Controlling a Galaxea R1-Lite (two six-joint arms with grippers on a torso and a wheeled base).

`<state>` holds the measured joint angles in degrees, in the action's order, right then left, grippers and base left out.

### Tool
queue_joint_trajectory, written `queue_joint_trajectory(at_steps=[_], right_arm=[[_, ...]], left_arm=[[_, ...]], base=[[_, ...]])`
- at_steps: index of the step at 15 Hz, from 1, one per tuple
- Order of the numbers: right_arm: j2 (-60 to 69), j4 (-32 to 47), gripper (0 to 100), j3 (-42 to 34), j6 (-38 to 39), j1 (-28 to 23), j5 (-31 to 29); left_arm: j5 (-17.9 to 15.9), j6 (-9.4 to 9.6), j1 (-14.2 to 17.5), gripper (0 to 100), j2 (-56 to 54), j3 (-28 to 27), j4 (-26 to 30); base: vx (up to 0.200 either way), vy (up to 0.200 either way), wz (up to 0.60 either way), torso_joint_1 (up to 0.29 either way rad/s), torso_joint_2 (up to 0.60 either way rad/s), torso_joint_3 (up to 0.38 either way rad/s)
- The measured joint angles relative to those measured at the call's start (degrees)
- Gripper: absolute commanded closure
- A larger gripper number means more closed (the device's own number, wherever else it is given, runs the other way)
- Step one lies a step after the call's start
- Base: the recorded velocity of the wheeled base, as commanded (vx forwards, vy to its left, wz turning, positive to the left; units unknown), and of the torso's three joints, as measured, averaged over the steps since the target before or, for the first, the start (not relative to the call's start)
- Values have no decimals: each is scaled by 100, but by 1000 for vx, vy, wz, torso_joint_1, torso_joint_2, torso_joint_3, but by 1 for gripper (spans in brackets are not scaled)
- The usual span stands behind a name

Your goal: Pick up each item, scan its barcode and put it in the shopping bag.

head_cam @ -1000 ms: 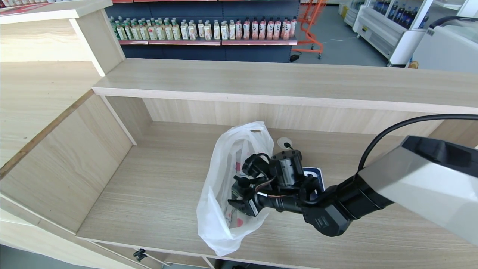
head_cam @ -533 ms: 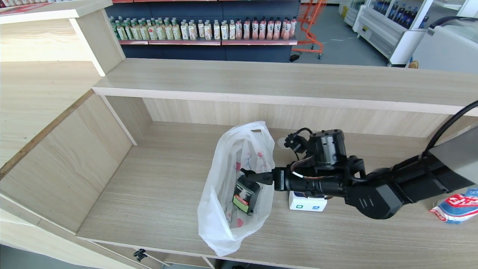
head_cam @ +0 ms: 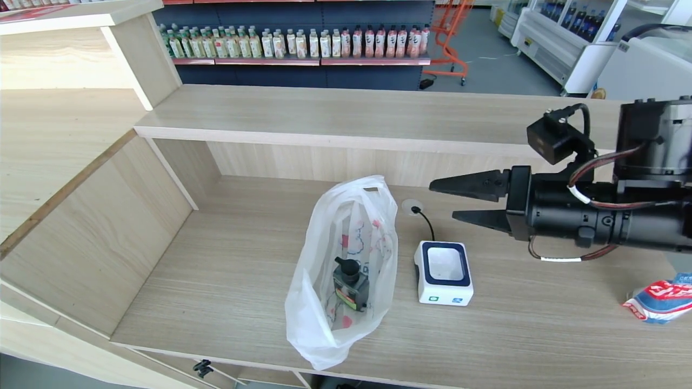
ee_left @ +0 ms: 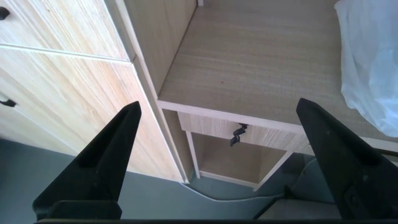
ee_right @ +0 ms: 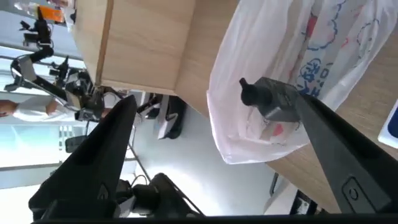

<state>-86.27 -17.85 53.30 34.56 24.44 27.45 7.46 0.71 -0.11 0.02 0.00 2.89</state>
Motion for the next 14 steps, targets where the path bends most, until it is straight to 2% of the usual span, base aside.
queue_joint_trajectory(at_steps=[2,3,4,5,7,11,14], right_arm=[[538,1182,0,-127,-798,-438,-101],[719,1668,0,-158,-1504,-769,-485],[859,1998,0,-179,-2126,-1111,-1232],[953,2227,0,-195,-2484,-1359,-1679],[1191,2510,0,-226,-2594,-1716,-1974],[1712,2975,0,-455,-2532,-2107,-2009],[2144,3166,0,-669,-2484,-2360,-2010]], left_arm=[[-2,0,-5,0,0,0,0],[-2,-2,-5,0,0,0,1],[0,0,-2,0,0,0,0],[-2,-2,1,0,0,0,0],[-2,0,0,0,0,0,0],[-2,0,0,0,0,0,0],[-2,-2,-5,0,0,0,0]], base=[[0,0,0,0,0,0],[0,0,0,0,0,0],[0,0,0,0,0,0],[0,0,0,0,0,0],[0,0,0,0,0,0],[0,0,0,0,0,0],[-200,0,0,10,4,-1]])
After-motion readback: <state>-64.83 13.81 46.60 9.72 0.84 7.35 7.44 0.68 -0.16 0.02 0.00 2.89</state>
